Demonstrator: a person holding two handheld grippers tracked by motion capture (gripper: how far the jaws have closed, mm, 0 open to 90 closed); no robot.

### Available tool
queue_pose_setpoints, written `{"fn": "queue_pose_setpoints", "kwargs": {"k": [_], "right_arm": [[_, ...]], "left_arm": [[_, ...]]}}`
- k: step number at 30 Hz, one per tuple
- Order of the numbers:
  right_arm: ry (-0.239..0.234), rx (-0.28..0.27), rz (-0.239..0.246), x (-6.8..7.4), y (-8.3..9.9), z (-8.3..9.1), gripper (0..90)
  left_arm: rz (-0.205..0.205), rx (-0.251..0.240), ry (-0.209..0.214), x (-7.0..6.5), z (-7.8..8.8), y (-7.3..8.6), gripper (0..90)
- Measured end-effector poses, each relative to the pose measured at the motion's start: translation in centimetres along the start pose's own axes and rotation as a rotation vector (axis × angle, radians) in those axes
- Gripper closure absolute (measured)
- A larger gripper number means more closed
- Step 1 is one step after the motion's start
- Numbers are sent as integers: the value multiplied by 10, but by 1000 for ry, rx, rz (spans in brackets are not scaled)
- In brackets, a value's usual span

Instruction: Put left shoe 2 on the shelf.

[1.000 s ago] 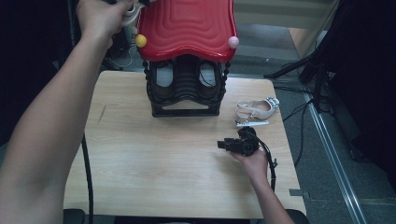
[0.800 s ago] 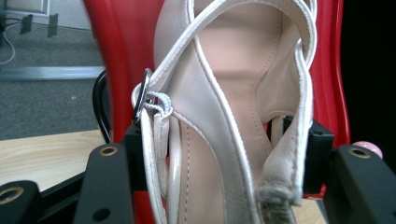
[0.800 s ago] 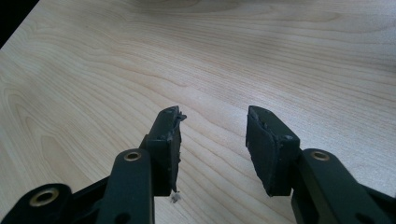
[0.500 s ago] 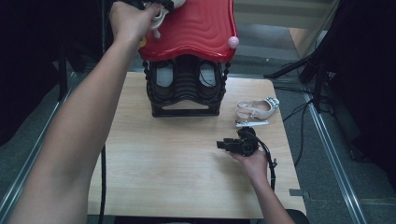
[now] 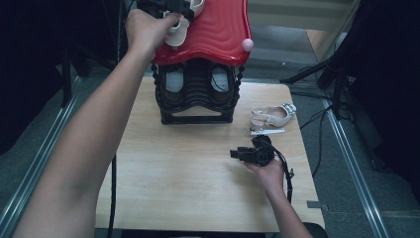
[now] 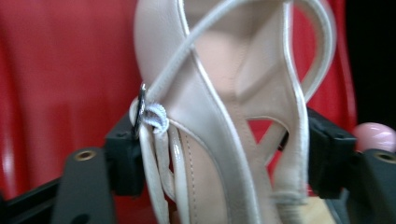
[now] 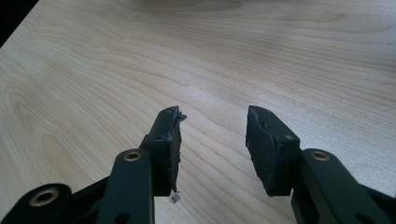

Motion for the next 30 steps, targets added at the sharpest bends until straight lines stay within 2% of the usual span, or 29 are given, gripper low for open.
{"fn": "queue_pose_setpoints", "kwargs": {"k": [6, 11, 15, 18, 25, 30], "right_arm": [[0, 1, 1, 0, 0, 0, 563], [1, 2, 1, 0, 0, 0, 561], [2, 4, 1, 0, 0, 0, 560], [1, 5, 2, 0, 0, 0, 560], [4, 4, 2, 0, 0, 0, 559], [8, -1, -1, -1, 0, 0, 559]], "left_arm": [[-23, 19, -6, -1, 3, 1, 264], [-55, -10, -10, -4, 11, -2, 242], [-62, -25, 1, -5, 22, -8, 239], [-63, -19, 8, -6, 28, -10, 249], [-71, -11, 7, 1, 38, -11, 261], [-58, -31, 20, 9, 48, -13, 286]]}}
Point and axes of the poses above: each handheld gripper's, and its own axes: z roughly backward along the jaws, y roughly out of its underside, x roughly to its left, the point moved 6 cm from there along -z, roughly forward along the jaws, and after that the axes turned 9 degrees about -x, right-handed, at the moved point
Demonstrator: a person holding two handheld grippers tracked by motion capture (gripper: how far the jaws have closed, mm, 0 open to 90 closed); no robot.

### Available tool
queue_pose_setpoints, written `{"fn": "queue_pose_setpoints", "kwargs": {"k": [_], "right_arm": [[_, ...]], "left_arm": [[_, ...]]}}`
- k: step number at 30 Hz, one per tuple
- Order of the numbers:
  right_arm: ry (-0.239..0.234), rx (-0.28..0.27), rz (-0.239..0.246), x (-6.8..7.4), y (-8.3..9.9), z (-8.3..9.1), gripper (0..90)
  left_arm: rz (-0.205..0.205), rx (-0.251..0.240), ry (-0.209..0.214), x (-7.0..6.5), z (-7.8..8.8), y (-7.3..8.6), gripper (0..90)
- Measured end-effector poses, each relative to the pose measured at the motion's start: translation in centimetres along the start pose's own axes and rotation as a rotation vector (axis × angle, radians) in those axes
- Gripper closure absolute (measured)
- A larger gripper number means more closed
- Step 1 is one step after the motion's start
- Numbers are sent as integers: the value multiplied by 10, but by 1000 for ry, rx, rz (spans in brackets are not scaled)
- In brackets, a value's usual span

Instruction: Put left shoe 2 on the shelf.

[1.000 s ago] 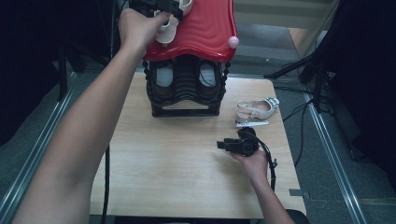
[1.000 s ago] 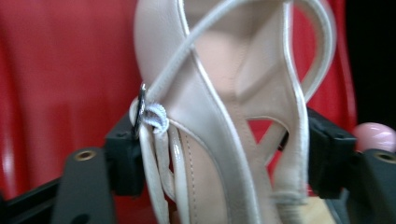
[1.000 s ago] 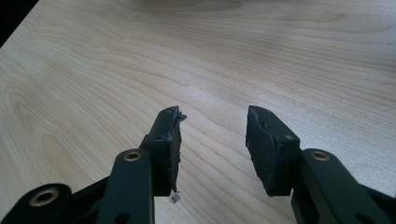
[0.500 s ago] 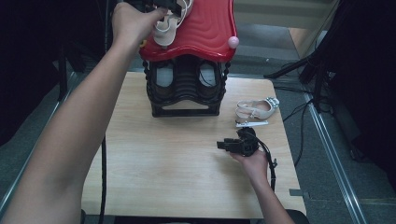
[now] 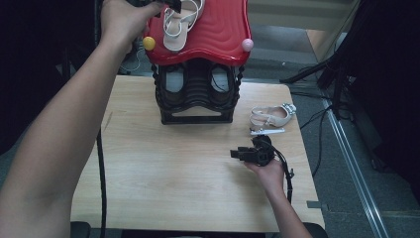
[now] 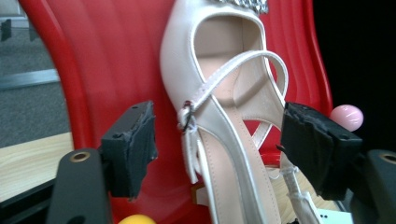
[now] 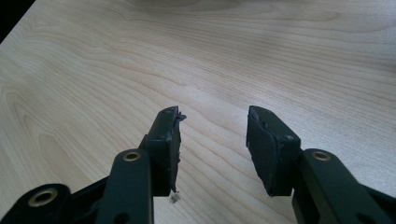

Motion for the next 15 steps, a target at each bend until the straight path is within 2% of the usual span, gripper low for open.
{"fn": "queue_pose_setpoints", "kwargs": {"k": [6, 8, 11, 15], "right_arm": [[2, -2, -3, -1, -1, 1, 556], [3, -6, -4, -2, -1, 2, 556], [2, -8, -3, -2, -1, 2, 555], [3, -9, 3, -2, -1, 1, 556]], "left_arm": [[-4, -6, 5, 11, 13, 1, 327], [-19, -17, 4, 14, 17, 3, 347], [-47, -4, -15, 23, 21, 9, 353], [-40, -9, 1, 33, 26, 16, 350]]}}
Point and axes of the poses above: each handheld gripper's, and its own axes: z roughly backward along the jaws, y roughly out of its underside, x roughly to its left, the point moved 6 cm from there along -z, roughly forward along the jaws, and after that the axes turned 9 degrees about -x, right-handed, at the moved point
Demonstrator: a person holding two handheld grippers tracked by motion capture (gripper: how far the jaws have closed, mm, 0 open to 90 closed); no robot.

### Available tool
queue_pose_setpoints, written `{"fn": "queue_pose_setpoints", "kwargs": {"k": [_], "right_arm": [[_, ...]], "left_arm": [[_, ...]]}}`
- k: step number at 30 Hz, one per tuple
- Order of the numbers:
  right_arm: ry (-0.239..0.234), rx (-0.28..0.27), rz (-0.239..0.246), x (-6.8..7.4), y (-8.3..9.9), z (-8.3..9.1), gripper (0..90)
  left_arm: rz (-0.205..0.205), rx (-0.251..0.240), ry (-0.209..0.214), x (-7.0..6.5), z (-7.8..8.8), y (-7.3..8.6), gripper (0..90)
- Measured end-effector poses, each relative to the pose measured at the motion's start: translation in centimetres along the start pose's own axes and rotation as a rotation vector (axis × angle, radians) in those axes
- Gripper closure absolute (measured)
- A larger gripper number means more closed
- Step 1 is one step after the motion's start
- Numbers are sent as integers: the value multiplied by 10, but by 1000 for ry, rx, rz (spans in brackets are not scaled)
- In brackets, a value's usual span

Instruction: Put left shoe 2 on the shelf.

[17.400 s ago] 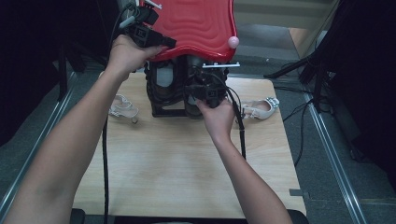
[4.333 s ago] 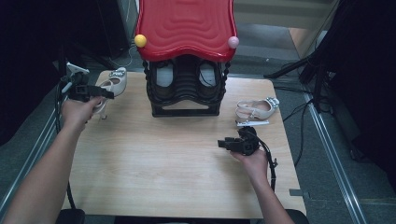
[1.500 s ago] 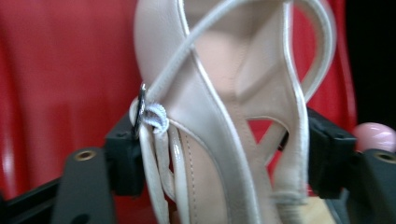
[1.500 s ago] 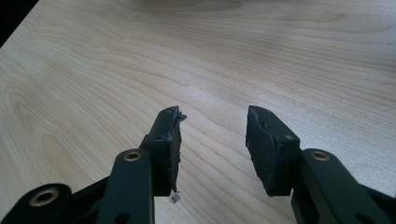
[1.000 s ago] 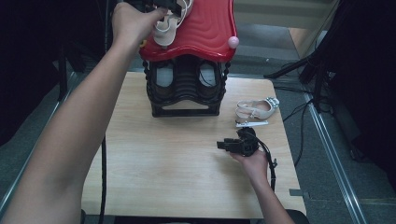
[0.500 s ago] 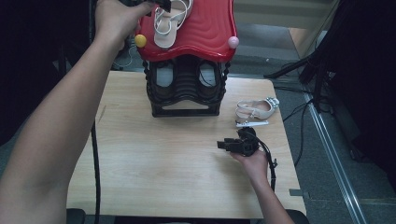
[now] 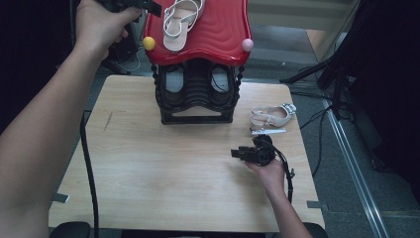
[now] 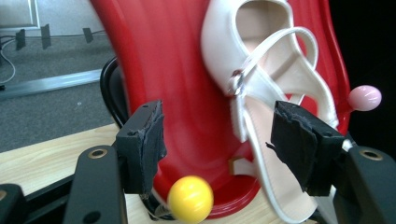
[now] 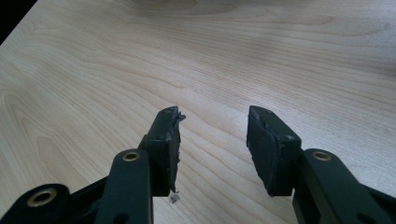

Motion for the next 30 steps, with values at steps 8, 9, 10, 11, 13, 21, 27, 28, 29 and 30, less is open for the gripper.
{"fn": "queue_pose_setpoints", "kwargs": {"k": [8, 9, 10, 11, 13, 21, 27, 28, 29, 30], "right_arm": [[10, -5, 4, 0, 0, -1, 570], [10, -7, 5, 0, 0, -1, 570], [12, -10, 7, 0, -1, -1, 573], [12, -11, 2, 0, -1, -1, 575], [7, -14, 1, 1, -1, -1, 588], [-4, -28, -12, 2, -3, 0, 613], [-14, -28, -30, 2, -3, -1, 659], [-18, -27, -37, 2, -3, -1, 661], [-26, -31, -44, 2, -4, -1, 662], [-34, -34, -50, 3, -4, 0, 663]], "left_arm": [[4, 5, 10, 19, 8, 21, 346], [3, 4, 8, 21, 9, 24, 346], [8, 2, 9, 23, 9, 27, 346], [10, 2, 15, 25, 9, 30, 346], [12, -3, 14, 30, 9, 39, 345], [43, 7, 8, 51, 8, 72, 349], [74, 4, 39, 58, 8, 99, 356], [77, 10, 41, 59, 7, 104, 357], [78, 15, 39, 61, 6, 109, 357], [76, 19, 36, 63, 5, 113, 356]]}}
Point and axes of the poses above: each handheld gripper's, and its own axes: z roughly backward along the jaws, y roughly out of its underside, x roughly to its left, the point moved 6 cm from there along -z, roughly forward along the jaws, and after that the axes turned 9 degrees about -x, right-handed, at the moved point
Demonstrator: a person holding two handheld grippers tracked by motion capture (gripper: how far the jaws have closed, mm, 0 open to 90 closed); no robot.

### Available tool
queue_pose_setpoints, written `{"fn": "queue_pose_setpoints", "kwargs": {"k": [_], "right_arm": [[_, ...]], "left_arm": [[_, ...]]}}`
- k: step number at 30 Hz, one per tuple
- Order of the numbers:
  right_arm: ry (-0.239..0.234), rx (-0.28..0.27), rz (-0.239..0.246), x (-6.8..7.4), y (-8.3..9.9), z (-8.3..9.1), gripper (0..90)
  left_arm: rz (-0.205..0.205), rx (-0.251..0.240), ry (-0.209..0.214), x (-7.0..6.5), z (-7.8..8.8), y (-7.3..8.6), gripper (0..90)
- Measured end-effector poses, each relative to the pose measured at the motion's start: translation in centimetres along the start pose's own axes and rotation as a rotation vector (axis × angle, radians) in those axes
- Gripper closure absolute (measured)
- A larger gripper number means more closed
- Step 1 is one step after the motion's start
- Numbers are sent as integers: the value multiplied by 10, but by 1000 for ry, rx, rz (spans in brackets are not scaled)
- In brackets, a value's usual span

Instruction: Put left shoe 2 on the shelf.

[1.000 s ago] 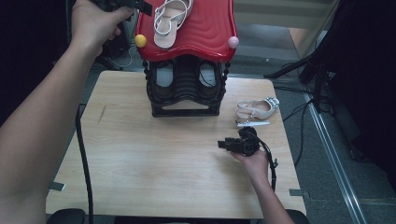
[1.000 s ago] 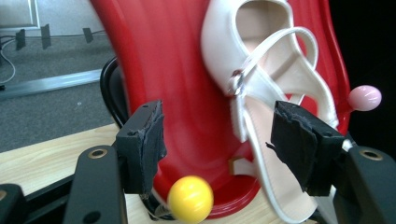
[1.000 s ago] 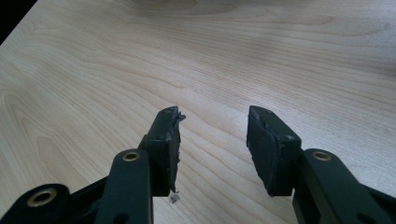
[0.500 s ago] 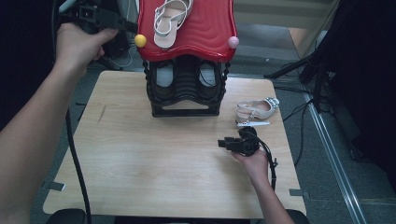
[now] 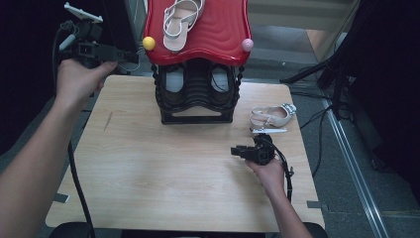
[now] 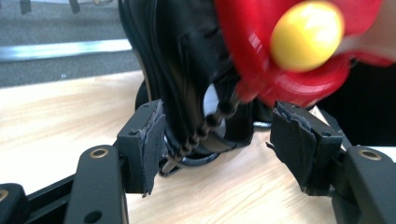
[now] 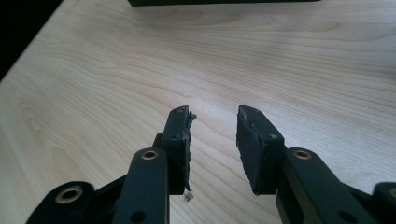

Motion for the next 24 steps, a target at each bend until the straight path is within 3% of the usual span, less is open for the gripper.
{"fn": "queue_pose_setpoints", "kwargs": {"k": [11, 21, 24], "right_arm": [[13, 5, 6, -3, -1, 2, 688], [35, 15, 47, -7, -1, 1, 721], [21, 6, 26, -8, -3, 2, 721]], "left_arm": [[39, 41, 3, 20, -14, 48, 357], [58, 72, 5, 34, -26, 79, 359], [60, 72, 8, 34, -28, 86, 360]]}}
Point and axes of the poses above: each handheld gripper's, and its own axes: z roughly backward along the jaws, y roughly out of its underside, x roughly to its left, the point moved 6 cm from there along -z, roughly forward along the jaws, and after that the axes turned 9 degrees about -x, right-handed, at the moved point
